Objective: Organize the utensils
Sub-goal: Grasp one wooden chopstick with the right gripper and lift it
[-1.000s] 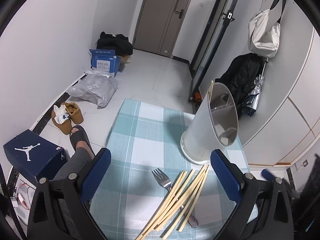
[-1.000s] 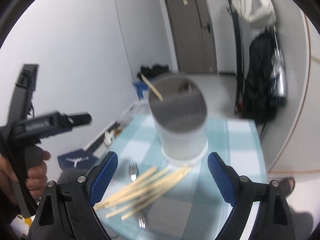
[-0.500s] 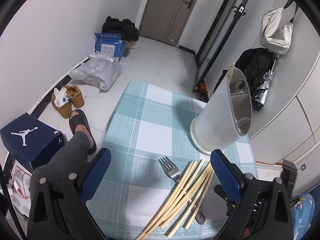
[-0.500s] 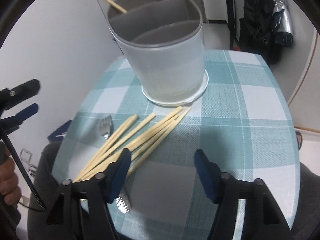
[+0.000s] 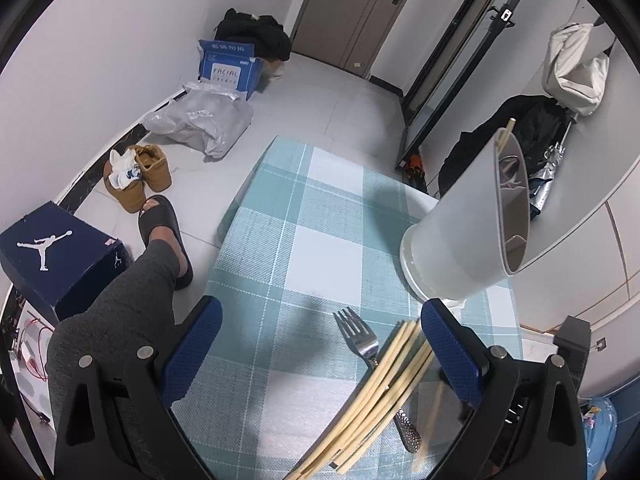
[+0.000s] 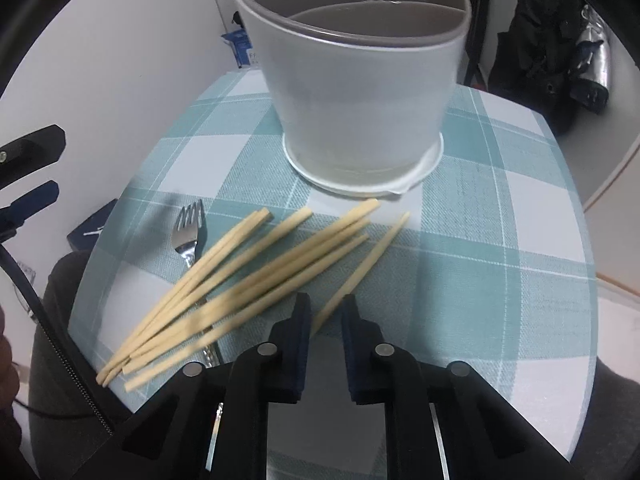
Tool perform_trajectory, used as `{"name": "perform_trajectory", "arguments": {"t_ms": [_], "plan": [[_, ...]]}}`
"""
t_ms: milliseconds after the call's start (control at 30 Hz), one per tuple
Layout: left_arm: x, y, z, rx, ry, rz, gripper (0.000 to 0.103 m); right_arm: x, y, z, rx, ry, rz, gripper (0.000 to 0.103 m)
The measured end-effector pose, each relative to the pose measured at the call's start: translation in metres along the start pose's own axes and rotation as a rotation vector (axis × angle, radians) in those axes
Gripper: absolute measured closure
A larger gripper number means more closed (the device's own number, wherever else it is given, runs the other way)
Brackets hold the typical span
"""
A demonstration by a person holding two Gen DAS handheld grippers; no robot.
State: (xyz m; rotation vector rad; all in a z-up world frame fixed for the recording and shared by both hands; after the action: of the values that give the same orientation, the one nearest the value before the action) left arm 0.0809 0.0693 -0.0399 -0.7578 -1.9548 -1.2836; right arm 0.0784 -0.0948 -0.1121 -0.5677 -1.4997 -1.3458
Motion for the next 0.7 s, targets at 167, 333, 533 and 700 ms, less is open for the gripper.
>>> {"name": "perform_trajectory", "arguments": {"t_ms": [167, 333, 533, 700], "plan": [[-0.002, -0.001, 0.002, 0.011, -0.010, 0.012, 0.005, 0.011, -0.008, -0.017, 0.017, -0.001, 0.046, 0.103], [-0.003, 0.001, 0.002, 0.007, -0.015, 0.014, 0.005, 0.024, -0.019, -0.037, 0.005, 0.048, 0.099, 0.102], [-0.005, 0.002, 0.003, 0.015, -0.011, 0.028, 0.005, 0.025, -0.004, -0.033, -0.018, 0.071, 0.027, 0.069], [-0.001, 0.002, 0.000, -0.011, 0.003, 0.016, 0.005, 0.009, 0.014, -0.027, -0.012, 0.004, -0.033, 0.065]]}}
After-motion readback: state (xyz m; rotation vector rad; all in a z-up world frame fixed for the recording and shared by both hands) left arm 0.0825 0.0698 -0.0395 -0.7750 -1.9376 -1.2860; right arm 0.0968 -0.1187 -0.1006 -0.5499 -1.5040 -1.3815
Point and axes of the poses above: each gripper's, at about its wrist camera, not at the fingertips, and x roughly against the way its jaws point, z to its left, y to its top, the point moved 1 cm from there along -x, roughly the way its jaws point, and after that the axes turned 5 degrees about y, right-handed, at the moved point
